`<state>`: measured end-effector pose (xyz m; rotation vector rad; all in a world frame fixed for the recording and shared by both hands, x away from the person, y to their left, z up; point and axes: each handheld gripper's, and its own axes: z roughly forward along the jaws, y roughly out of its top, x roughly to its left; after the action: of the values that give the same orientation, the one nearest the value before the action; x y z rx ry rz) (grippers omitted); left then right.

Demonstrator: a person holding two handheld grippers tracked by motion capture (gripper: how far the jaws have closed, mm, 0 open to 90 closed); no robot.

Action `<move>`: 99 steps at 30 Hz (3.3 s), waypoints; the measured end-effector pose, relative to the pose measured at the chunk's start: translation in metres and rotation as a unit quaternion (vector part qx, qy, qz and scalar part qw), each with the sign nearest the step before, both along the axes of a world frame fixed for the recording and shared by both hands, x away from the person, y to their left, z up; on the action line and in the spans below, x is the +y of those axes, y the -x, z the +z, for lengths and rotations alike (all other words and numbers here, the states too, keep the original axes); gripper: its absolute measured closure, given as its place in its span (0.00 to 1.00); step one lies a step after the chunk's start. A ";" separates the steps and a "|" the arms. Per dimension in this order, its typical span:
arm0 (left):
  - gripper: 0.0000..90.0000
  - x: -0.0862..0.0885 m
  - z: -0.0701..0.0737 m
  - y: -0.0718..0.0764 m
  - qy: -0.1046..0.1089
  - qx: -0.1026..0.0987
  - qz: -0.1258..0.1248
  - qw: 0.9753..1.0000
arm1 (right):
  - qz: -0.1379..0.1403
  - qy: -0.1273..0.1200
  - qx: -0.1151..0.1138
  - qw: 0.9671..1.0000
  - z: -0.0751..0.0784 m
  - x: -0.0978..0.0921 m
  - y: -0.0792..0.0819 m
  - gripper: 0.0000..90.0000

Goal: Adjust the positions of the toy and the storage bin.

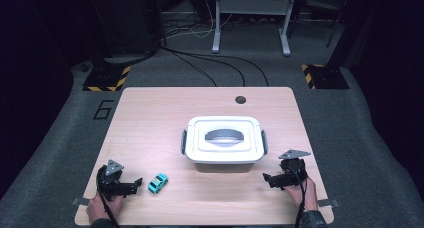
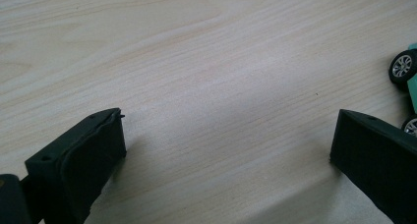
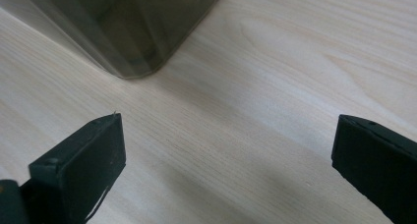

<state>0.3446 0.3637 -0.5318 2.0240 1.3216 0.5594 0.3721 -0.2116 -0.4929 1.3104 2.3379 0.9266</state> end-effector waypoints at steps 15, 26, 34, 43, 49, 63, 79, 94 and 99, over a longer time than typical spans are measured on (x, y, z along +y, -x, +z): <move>0.00 0.000 0.000 0.000 0.001 -0.001 0.001 1.000 | 0.014 -0.043 -0.022 0.999 0.048 -0.007 0.009 0.00; 0.00 0.000 0.000 0.000 0.002 -0.002 0.002 1.000 | 0.037 -0.050 -0.044 0.997 0.078 0.004 0.007 0.00; 0.00 -0.001 -0.001 0.000 0.005 -0.001 0.005 1.000 | 0.060 -0.052 -0.063 0.995 0.102 0.020 0.001 0.00; 0.00 -0.001 -0.001 0.000 0.005 -0.001 0.005 1.000 | 0.089 -0.043 -0.065 0.993 0.117 0.050 -0.016 0.00; 0.00 -0.001 -0.001 0.000 0.005 -0.001 0.005 1.000 | 0.105 -0.030 -0.061 0.992 0.121 0.069 -0.025 0.01; 0.00 0.000 0.000 0.000 0.002 0.000 0.002 1.000 | 0.134 -0.008 -0.070 0.988 0.128 0.106 -0.045 0.06; 0.00 0.000 0.000 0.000 0.001 0.000 0.002 1.000 | 0.189 0.031 -0.051 0.980 0.120 0.137 -0.069 0.52; 0.00 0.000 0.000 -0.001 0.002 -0.002 0.003 1.000 | 0.210 0.080 -0.063 0.972 0.120 0.142 -0.064 0.62; 0.00 0.000 0.000 -0.001 0.001 0.000 0.001 1.000 | 0.202 0.083 -0.065 0.974 0.120 0.144 -0.063 0.63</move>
<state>0.3452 0.3636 -0.5319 2.0203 1.3250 0.5586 0.4353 -0.0676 -0.3732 0.6994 2.5589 0.8700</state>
